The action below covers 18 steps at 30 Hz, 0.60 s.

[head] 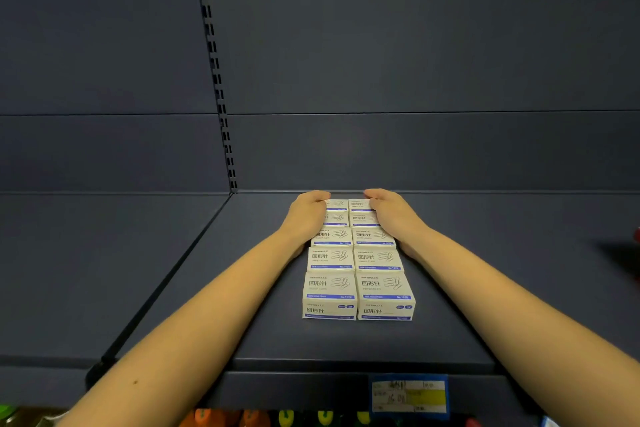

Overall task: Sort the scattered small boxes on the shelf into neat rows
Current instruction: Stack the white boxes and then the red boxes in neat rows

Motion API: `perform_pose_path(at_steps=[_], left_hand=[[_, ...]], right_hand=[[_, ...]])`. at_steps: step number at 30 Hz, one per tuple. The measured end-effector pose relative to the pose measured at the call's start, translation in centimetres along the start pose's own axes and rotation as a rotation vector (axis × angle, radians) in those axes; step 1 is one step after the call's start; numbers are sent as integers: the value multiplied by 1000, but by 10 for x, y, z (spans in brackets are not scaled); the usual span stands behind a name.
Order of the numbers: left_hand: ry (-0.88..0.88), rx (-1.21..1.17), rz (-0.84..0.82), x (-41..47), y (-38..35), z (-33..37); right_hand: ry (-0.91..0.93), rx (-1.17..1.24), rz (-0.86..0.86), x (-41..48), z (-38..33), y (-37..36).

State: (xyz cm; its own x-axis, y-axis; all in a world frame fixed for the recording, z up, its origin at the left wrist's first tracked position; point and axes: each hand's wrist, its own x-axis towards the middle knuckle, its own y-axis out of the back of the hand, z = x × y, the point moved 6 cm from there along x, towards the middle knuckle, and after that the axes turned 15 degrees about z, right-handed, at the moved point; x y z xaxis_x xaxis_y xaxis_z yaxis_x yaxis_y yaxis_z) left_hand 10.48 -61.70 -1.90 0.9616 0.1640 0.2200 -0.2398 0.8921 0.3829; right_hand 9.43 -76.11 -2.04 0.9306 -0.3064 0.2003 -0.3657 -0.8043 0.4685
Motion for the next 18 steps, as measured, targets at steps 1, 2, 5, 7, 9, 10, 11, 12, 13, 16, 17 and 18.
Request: perform_pose_path(at_steps=[1,2,5,7,9,10,11,12,13,16,17,18], left_hand=[[9,-5,-1,-1,0,0],[18,-8,-11,-1,-1,-1],[91,-75,-37,-4,-1,-2],[160,-163,-69,-8,-1,-5],[240,-249,-87,-13,-1,-13],[270,-282,-89,-15,-1,-16],[298,-304,-87,-17,-2,-19],[332,-323,-84,-18,-4,-21],[359,-335,-77,-20,-5,-21],[351,-336,-28,-21,-5,-18],[349,-341,-4,-20,-5,-18],[347,-343,17,-19,-4,-18]], right_hand=[[-8,4,4,-1,0,0],[-19,13,7,-2,0,0],[-114,110,-7,-3,2,-1],[-212,213,-21,-5,6,-1],[-291,305,-50,-10,12,-2],[-314,334,-67,-13,13,-4],[-326,354,-76,-15,14,-5],[-330,364,-77,-16,15,-6],[-331,369,-71,-17,16,-6],[-333,369,-49,-16,16,-6],[-329,363,-43,-16,16,-5],[-323,354,-38,-16,16,-4]])
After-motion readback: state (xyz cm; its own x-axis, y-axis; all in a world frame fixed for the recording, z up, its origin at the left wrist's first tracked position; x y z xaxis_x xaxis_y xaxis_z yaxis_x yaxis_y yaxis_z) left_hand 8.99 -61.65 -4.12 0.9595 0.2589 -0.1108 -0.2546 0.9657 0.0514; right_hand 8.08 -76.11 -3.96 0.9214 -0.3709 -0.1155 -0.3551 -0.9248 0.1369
